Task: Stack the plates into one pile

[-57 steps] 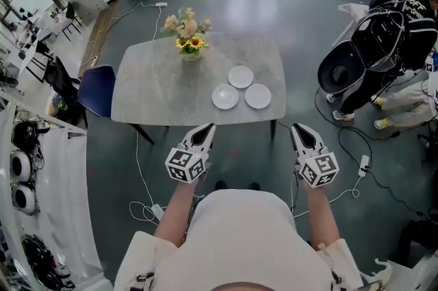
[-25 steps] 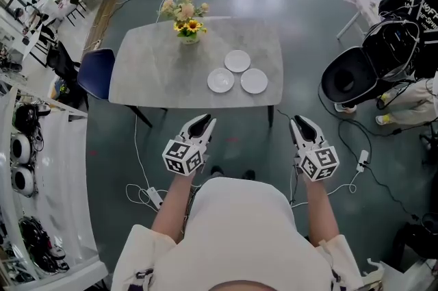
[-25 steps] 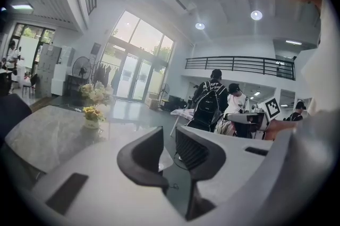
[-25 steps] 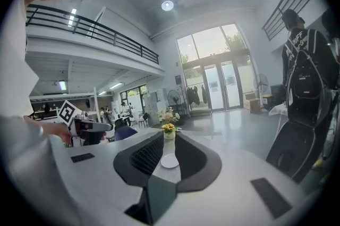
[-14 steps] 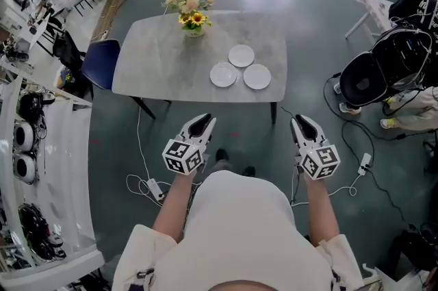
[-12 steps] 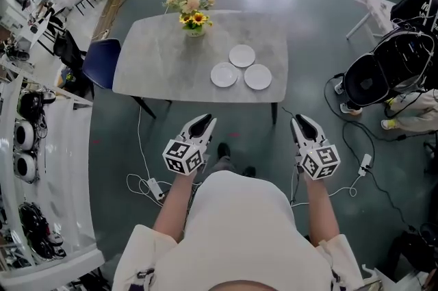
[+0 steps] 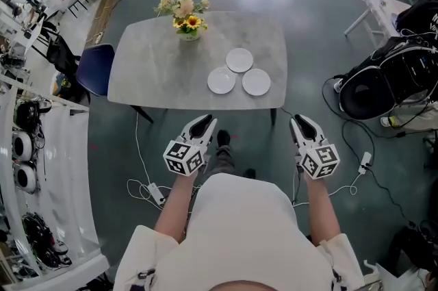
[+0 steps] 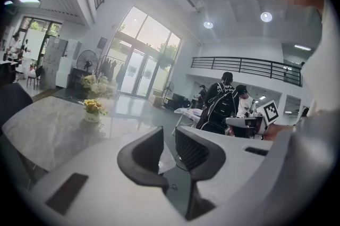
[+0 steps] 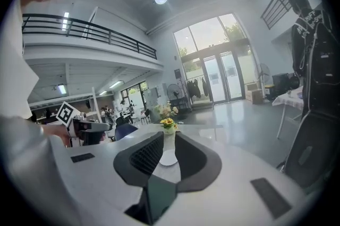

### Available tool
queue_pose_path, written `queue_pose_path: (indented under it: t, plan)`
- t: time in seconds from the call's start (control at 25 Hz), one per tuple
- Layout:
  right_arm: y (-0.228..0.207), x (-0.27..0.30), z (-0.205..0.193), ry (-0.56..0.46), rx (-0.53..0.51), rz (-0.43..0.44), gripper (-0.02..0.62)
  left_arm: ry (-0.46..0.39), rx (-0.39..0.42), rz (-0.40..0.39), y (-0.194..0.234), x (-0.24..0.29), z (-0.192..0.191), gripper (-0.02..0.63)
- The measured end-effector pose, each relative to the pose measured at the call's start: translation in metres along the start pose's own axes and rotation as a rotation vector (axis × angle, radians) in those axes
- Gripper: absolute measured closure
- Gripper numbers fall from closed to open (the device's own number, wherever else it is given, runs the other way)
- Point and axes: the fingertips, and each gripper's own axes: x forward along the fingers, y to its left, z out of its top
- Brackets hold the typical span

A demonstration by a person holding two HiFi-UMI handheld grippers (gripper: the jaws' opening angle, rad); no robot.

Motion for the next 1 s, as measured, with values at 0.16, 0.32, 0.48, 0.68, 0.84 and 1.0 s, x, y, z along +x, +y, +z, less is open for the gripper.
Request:
queue_pose_path:
  t: [0.16,0.32,0.48,0.68,0.84,1.0]
  plan:
    - [-0.011,0.030,0.005,0.018,-0.004,-0.012,0.508,0.006,-0.003,-0.019,0.023,0.027,0.011,0.529]
    - [-0.016,0.063,0.016,0.036,-0.011,-0.022,0.508,0.010,-0.009,-0.037,0.049,0.050,0.027,0.529]
    - [-0.019,0.101,0.028,0.051,-0.011,-0.035,0.508,0.019,-0.006,-0.062,0.078,0.074,0.046,0.529]
    - [-0.021,0.146,0.037,0.070,-0.004,-0.066,0.508,0.045,-0.013,-0.094,0.118,0.101,0.062,0.529]
    - [-0.027,0.177,0.041,0.082,0.018,-0.105,0.508,0.068,-0.015,-0.128,0.144,0.121,0.074,0.529]
    - [-0.028,0.205,0.045,0.090,0.025,-0.128,0.508,0.089,-0.005,-0.161,0.170,0.138,0.085,0.529]
